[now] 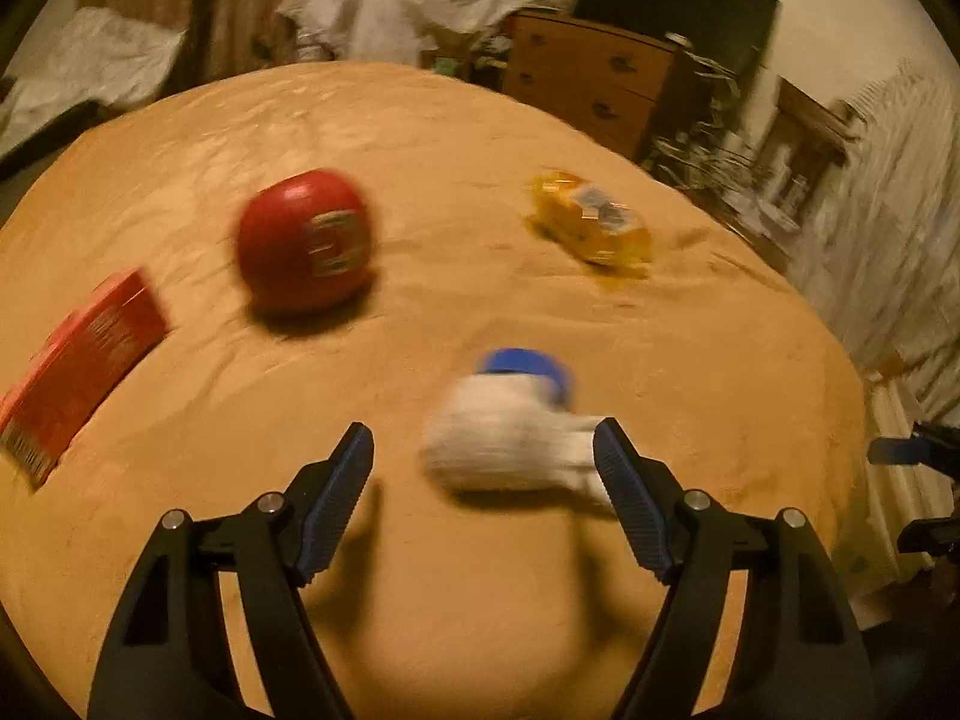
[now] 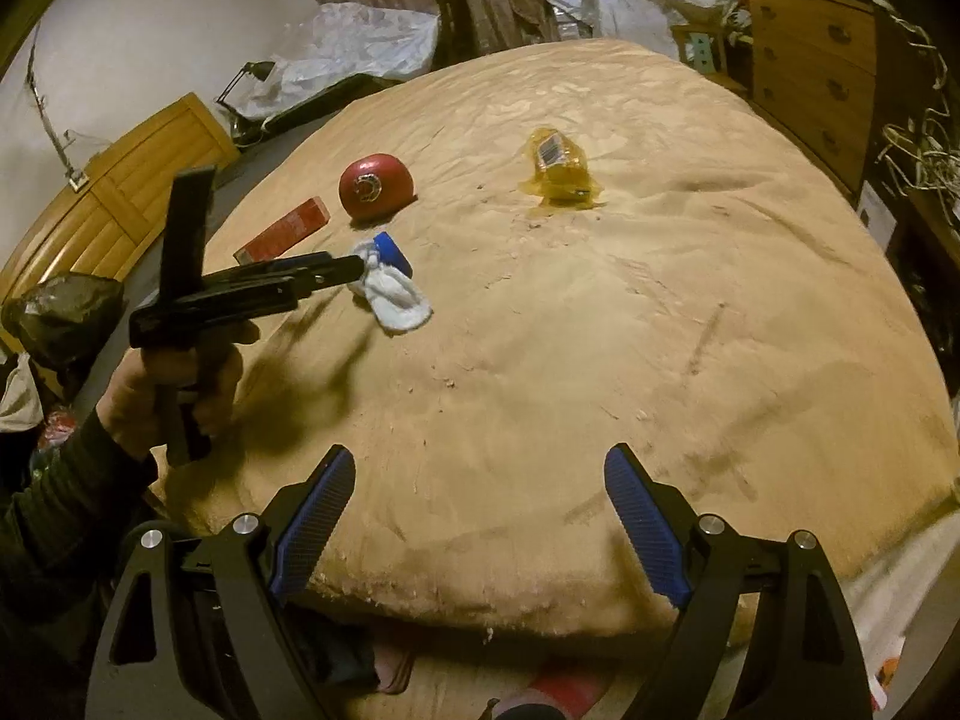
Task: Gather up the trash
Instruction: 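Grasp the white cloth with the left tool, then grasp the blue bottle cap with the right tool while the left tool holds the cloth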
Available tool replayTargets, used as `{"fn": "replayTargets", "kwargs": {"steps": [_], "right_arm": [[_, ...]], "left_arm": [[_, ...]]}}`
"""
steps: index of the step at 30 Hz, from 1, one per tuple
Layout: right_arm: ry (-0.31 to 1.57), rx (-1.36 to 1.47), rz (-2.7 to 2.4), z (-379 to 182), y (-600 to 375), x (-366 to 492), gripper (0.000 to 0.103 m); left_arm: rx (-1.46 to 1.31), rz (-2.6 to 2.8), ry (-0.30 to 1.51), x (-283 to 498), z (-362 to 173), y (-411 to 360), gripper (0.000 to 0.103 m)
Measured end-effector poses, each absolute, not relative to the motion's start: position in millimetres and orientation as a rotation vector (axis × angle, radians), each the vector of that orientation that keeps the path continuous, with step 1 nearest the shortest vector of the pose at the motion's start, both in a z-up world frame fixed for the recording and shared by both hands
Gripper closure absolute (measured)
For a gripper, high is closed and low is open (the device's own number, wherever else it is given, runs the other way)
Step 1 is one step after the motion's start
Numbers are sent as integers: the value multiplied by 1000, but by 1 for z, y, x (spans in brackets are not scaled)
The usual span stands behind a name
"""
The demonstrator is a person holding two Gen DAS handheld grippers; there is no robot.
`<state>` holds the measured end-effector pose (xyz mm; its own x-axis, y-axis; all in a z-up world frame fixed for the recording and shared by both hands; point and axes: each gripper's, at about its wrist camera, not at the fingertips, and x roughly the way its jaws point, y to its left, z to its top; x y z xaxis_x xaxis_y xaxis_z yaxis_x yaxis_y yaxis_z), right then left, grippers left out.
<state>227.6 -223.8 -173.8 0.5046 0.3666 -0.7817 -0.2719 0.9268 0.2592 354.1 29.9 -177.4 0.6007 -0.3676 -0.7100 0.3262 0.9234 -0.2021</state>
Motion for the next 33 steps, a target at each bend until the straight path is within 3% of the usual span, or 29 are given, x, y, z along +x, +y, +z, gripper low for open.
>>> {"fn": "replayTargets", "kwargs": {"steps": [7, 15, 17, 18, 20, 28, 33], "right_arm": [[977, 156, 455, -192, -204, 265, 18], [946, 310, 486, -197, -193, 293, 18], [954, 312, 487, -201, -191, 292, 18], [957, 311, 487, -202, -191, 291, 18], [963, 302, 487, -204, -191, 288, 18], [969, 286, 489, -206, -198, 282, 18], [986, 275, 507, -214, -186, 280, 18]], "left_arm": [[-65, -315, 839, 357, -184, 63, 30], [-44, -454, 813, 375, -184, 9, 21], [-57, -460, 853, 383, -195, 4, 29], [-74, -481, 878, 385, -200, 4, 50], [-95, -488, 874, 382, -201, 9, 60], [-94, -526, 911, 332, -186, 55, 60], [108, -405, 987, 305, -206, 77, 59]]}}
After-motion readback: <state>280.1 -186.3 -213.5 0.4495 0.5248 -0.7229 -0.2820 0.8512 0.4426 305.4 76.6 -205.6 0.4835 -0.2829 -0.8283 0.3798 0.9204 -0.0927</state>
